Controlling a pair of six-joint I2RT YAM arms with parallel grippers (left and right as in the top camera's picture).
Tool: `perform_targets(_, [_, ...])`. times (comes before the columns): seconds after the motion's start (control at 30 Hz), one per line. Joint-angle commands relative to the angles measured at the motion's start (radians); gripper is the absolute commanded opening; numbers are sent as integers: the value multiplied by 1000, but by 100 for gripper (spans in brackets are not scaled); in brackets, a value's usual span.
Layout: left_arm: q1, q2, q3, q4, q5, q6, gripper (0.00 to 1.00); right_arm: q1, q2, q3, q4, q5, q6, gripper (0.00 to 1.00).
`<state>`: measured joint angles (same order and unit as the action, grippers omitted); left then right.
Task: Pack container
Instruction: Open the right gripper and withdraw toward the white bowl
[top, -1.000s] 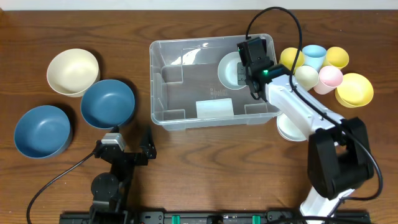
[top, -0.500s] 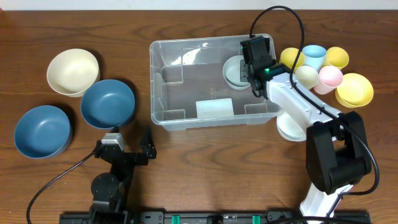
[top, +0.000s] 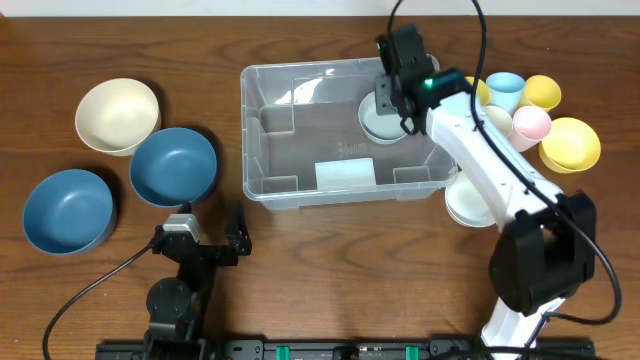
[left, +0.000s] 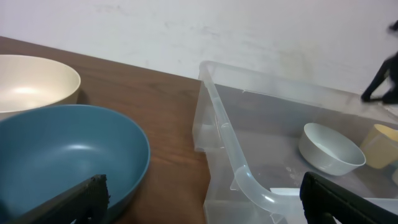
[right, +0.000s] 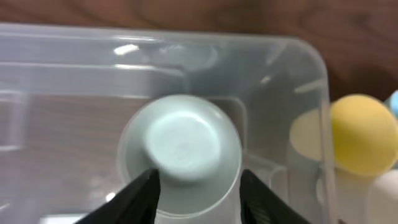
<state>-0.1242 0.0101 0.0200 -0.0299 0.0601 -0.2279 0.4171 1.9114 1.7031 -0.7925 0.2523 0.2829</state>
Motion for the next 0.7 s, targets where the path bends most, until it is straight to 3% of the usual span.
perform_targets(0.0, [6, -6, -16, -37, -3, 21, 98, 15, -97, 121, -93, -59, 55, 46])
perform_targets(0.27, [6, -6, -16, -37, -3, 21, 98, -50, -330, 209, -388, -48, 155, 61])
perform_targets(0.67, [6, -6, -16, -37, -3, 21, 98, -370, -428, 130, -708, -39, 221, 64])
